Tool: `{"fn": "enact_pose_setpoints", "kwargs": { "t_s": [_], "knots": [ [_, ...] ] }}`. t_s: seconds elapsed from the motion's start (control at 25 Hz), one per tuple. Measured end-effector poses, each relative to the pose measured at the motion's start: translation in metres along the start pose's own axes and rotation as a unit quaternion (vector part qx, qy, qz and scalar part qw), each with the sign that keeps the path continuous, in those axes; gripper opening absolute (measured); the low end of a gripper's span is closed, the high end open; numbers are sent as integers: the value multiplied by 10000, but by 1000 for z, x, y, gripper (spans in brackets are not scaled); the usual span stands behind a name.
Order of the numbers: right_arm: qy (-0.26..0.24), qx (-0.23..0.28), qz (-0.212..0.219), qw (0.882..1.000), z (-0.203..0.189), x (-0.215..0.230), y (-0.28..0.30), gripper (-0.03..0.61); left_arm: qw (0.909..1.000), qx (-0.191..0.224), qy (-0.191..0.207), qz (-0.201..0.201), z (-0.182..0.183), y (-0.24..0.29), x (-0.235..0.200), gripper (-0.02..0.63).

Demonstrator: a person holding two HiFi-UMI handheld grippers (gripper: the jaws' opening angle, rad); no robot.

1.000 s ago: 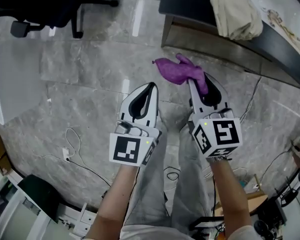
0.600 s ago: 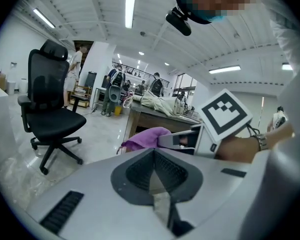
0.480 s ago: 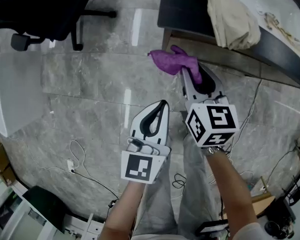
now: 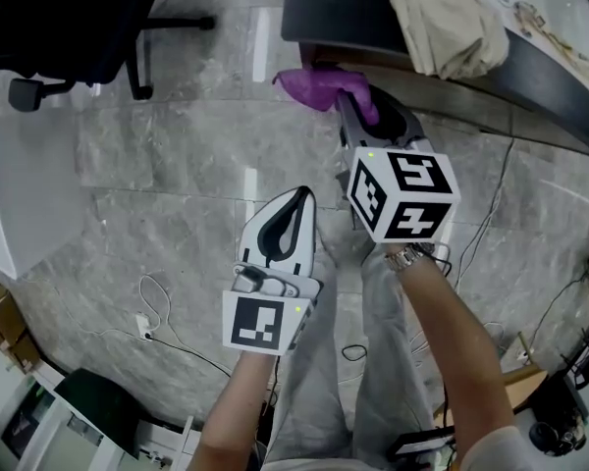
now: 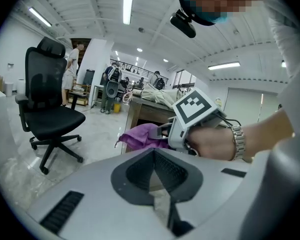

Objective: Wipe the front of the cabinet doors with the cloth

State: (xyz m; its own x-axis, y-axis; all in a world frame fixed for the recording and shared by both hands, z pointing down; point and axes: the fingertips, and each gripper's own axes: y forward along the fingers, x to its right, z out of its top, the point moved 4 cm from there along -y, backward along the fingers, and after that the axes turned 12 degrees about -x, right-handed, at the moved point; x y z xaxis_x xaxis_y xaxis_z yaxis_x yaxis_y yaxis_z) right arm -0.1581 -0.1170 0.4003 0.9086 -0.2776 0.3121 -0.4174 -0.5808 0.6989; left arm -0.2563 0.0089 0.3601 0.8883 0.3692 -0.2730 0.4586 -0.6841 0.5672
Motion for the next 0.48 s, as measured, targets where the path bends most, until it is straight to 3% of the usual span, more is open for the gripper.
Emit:
{"fn": "enact_pose_setpoints", "kwargs": {
  "t_s": [0.24, 0.48],
  "knots": [
    [195, 78, -228, 9995, 4, 39, -12, 118, 9999, 3, 60, 117, -2, 8, 2, 6],
    [430, 27, -493, 9979, -7, 95, -34, 118, 9997, -113, 202, 4, -4, 21, 34, 6]
  ]
}}
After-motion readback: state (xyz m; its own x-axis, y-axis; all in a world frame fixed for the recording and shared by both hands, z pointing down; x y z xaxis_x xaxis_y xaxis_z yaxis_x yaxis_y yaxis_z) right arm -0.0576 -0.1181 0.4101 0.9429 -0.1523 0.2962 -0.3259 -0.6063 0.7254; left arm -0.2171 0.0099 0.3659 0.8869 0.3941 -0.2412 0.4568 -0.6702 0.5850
